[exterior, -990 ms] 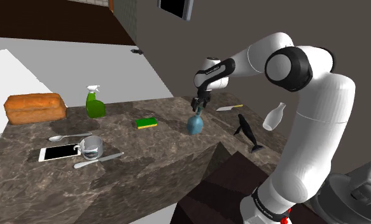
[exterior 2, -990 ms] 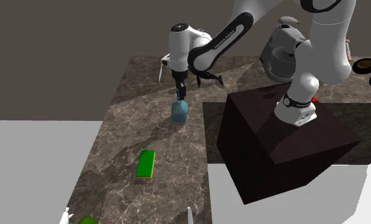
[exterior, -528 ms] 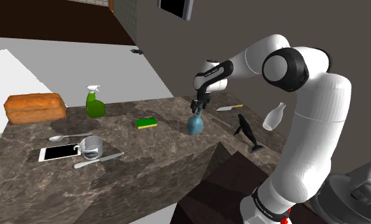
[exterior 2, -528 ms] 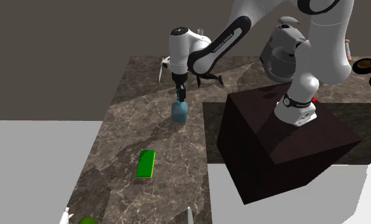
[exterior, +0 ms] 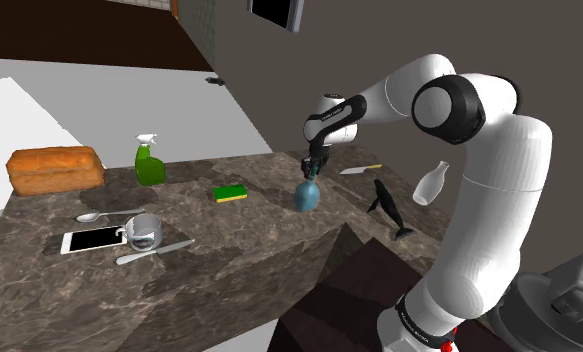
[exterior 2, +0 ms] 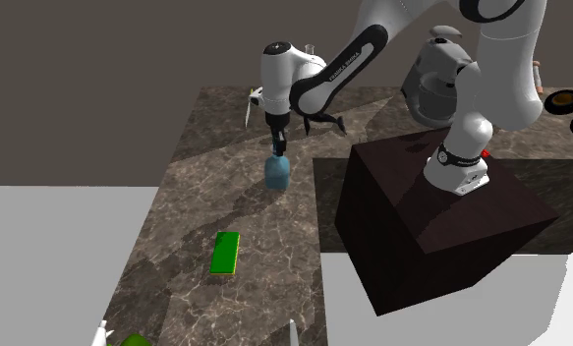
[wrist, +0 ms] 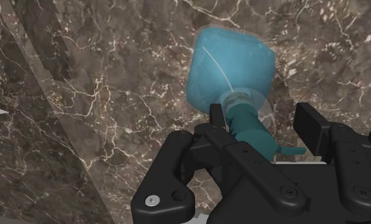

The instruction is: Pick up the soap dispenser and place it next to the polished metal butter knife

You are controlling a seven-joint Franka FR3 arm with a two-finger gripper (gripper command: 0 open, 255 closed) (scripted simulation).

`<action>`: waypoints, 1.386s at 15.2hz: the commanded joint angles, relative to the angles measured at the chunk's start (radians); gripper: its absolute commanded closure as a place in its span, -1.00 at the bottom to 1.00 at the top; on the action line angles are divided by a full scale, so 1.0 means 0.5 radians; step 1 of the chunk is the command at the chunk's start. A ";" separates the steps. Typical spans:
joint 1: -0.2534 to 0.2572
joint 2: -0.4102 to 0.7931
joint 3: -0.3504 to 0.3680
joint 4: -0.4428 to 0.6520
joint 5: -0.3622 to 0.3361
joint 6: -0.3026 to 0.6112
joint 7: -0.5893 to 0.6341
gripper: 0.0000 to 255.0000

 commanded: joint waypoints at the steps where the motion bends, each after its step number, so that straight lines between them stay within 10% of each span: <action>1: 0.000 0.000 0.000 0.000 0.000 0.000 0.000 1.00; 21: 0.022 -0.267 -0.026 0.128 -0.063 -0.390 0.030 1.00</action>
